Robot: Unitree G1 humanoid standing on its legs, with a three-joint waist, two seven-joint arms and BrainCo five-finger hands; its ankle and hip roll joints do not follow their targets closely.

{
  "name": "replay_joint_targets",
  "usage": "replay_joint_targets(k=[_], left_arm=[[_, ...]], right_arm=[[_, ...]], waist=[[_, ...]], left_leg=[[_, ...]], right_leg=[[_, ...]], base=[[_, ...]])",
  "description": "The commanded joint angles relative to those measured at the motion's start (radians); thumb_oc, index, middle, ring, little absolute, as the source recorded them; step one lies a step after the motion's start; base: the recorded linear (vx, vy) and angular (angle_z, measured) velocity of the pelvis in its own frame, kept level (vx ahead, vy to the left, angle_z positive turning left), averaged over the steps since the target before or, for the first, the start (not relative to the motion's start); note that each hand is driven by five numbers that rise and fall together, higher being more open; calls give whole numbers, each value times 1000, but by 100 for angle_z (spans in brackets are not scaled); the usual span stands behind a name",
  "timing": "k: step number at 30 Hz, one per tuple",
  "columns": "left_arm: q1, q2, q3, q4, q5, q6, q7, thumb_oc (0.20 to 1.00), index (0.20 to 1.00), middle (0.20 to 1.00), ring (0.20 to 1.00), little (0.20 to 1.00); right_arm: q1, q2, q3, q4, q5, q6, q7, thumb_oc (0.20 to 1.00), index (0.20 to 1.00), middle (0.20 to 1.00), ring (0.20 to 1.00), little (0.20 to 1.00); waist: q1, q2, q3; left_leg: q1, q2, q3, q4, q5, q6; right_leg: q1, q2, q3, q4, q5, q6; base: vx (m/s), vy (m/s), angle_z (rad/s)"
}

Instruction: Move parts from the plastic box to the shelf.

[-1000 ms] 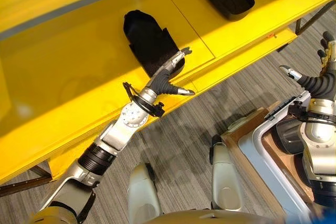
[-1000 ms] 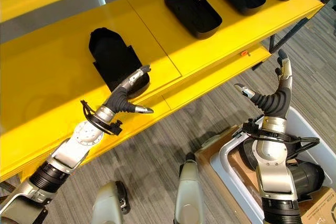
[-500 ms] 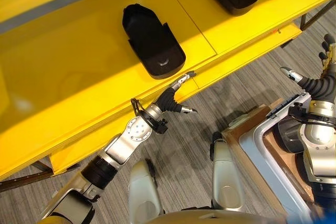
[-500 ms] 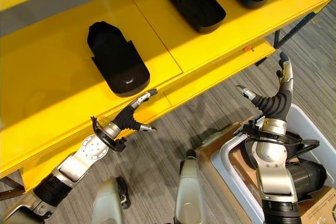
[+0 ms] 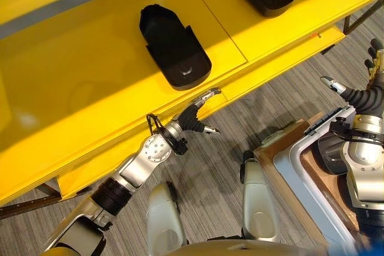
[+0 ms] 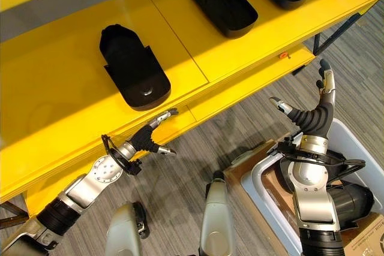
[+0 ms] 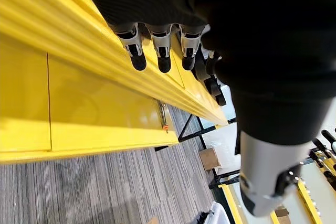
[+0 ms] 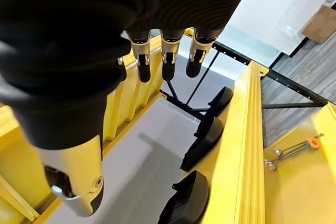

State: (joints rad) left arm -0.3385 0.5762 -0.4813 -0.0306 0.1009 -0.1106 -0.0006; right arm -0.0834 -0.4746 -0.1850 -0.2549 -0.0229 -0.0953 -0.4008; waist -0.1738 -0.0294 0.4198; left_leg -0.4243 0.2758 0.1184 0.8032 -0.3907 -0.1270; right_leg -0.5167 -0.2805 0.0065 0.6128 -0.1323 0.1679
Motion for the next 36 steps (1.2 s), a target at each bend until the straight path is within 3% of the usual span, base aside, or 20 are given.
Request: replay_joint_targets(k=[1, 22, 27, 36], left_arm=[[-52, 28, 0, 1, 26, -28, 17, 1000, 1000, 1000, 1000, 1000], [-122, 22, 30, 166, 119, 4, 95, 1000, 1000, 1000, 1000, 1000], [-127, 12, 97, 240, 128, 27, 155, 1000, 1000, 1000, 1000, 1000], [-152, 9, 129, 297, 150, 44, 192, 1000, 1000, 1000, 1000, 1000]], right_arm=[[-19, 12, -65, -58, -9, -50, -26, 1000, 1000, 1000, 1000, 1000], [-16, 15, -57, -45, -1, -48, -18, 1000, 1000, 1000, 1000, 1000], [-22, 18, -46, -31, 5, -45, -11, 1000, 1000, 1000, 1000, 1000], [-20, 22, -43, -23, 8, -45, -11, 1000, 1000, 1000, 1000, 1000]], waist=[[-7, -19, -41], [-19, -23, -45], [-17, -30, -45], [-20, -32, -48]], left_leg=[[8, -2, -41, -53, 82, 3], [7, 5, -32, -38, 66, 1], [-5, 6, -34, -26, 64, 1], [-11, 7, -33, -22, 63, 0]], right_leg=[[13, -22, 7, 104, -68, -42], [6, -14, 16, 116, -78, -37], [-4, -12, 19, 125, -79, -39], [-14, -7, 26, 130, -80, -38]], base=[[0, 0, 0], [5, 2, 0], [34, 5, -3], [2, 0, 0]])
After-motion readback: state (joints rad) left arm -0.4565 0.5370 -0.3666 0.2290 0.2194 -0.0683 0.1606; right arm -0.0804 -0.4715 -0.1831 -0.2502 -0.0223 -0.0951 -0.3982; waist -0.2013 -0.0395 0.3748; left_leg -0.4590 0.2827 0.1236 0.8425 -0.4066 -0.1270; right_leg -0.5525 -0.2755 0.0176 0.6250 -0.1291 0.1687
